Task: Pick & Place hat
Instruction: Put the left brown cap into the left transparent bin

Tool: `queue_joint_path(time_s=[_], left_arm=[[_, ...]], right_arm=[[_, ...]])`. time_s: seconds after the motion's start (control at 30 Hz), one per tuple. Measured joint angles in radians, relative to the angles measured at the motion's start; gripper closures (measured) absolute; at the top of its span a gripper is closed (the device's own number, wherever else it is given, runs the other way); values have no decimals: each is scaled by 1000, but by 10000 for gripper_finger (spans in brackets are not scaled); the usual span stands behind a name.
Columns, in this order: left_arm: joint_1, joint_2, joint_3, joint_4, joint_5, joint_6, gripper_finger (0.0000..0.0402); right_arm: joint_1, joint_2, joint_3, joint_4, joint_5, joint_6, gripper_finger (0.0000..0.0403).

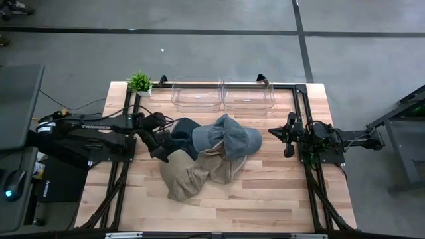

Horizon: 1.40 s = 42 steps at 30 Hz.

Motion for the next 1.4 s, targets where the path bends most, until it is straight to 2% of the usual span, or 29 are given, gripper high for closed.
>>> queue_joint_path(time_s=[0.3,0.77,1.07,1.4], left_arm=[[0,-222,0,-82,50,-109,400],[0,-524,-1,-78,-85,-307,401],[0,-573,-1,13,-156,-349,402],[0,-553,-1,133,-181,-270,402]], right_arm=[[0,0,0,0,0,0,402],[0,0,0,0,0,0,402],[0,0,0,0,0,0,402],[0,0,0,0,0,0,402]])
